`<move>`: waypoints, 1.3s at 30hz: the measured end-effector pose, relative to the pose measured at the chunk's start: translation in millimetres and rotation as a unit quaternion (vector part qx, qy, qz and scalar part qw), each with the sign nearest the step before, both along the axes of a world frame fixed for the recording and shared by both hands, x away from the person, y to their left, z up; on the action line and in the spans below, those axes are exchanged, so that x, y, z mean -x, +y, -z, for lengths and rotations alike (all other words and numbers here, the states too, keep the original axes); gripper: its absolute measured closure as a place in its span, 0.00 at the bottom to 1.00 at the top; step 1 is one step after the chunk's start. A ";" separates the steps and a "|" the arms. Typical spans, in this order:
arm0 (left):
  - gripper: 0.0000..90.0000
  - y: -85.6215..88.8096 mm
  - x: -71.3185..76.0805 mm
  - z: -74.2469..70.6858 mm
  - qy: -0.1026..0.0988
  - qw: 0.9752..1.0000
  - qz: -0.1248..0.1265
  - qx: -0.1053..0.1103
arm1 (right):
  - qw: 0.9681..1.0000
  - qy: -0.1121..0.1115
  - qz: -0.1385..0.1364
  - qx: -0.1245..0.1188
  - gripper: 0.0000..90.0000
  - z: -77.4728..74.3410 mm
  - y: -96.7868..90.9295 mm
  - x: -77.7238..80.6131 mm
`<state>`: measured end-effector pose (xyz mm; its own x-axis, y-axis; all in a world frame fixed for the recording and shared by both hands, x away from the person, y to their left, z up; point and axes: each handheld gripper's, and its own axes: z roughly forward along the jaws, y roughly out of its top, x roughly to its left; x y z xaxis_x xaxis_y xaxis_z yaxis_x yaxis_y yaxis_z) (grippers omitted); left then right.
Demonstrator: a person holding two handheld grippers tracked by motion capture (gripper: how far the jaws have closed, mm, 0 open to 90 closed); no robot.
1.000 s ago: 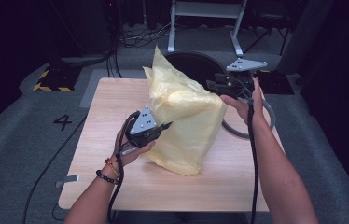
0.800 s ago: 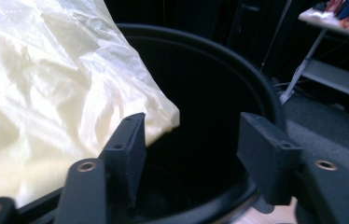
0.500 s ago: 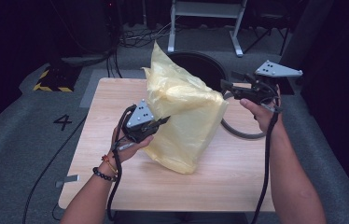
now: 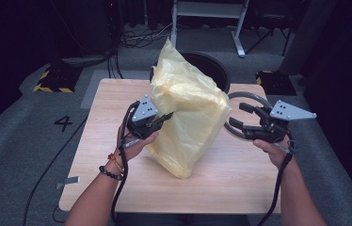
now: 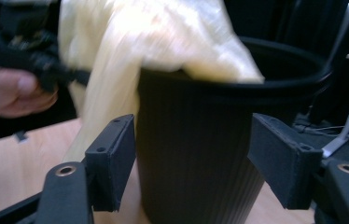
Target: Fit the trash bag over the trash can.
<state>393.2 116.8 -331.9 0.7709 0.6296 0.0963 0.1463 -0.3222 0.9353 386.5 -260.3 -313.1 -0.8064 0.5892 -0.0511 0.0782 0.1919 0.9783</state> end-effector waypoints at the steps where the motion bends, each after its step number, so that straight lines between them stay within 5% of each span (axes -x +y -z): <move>1: 1.00 -1.3 -0.3 -0.4 -0.002 1.000 -0.002 -0.001 | 1.000 0.002 -0.006 0.005 0.35 6.5 0.3 3.5; 6: 1.00 -2.5 0.0 0.3 -0.006 1.000 -0.002 0.000 | 1.000 0.006 -0.022 -0.008 0.35 19.0 4.6 11.1; 9: 1.00 -4.6 0.5 1.2 -0.010 1.000 -0.003 -0.004 | 0.999 0.018 -0.043 0.001 0.35 35.2 22.5 14.7; 14: 1.00 -9.4 4.3 1.9 -0.020 1.000 -0.004 -0.015 | 0.995 0.047 -0.084 -0.021 0.34 49.3 43.1 18.7; 17: 1.00 -10.3 4.3 1.7 -0.023 1.000 -0.005 -0.016 | 0.996 0.044 -0.082 -0.011 0.48 53.4 57.2 19.9; 23: 1.00 -8.7 4.6 0.6 -0.024 1.000 -0.006 -0.018 | 0.997 0.022 -0.075 -0.007 0.97 51.5 61.3 15.0; 27: 0.94 -6.7 3.2 -0.4 -0.019 1.000 -0.003 -0.012 | 0.997 0.017 -0.073 -0.031 1.00 41.8 55.3 7.3; 32: 0.51 -2.7 3.6 1.3 -0.010 1.000 0.002 0.009 | 0.996 0.028 -0.048 -0.066 1.00 28.6 47.4 -7.7; 39: 0.35 5.8 12.8 13.3 -0.005 1.000 0.028 0.012 | 0.997 0.029 -0.025 -0.073 1.00 18.6 44.8 -18.9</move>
